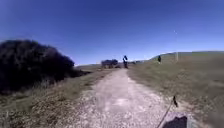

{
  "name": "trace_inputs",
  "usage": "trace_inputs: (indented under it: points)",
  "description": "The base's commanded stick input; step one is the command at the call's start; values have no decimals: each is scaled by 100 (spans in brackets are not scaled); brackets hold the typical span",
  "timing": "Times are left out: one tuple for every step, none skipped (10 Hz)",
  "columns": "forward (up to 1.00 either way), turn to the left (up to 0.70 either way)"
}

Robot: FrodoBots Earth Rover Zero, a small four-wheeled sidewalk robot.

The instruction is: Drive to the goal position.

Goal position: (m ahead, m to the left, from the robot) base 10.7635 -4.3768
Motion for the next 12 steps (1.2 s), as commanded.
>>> trace_inputs:
  points:
    - [100,0]
    - [100,0]
    - [100,0]
    - [100,0]
    - [100,0]
    - [100,0]
    - [100,0]
    - [100,2]
    - [100,3]
    - [100,30]
    - [100,12]
    - [100,0]
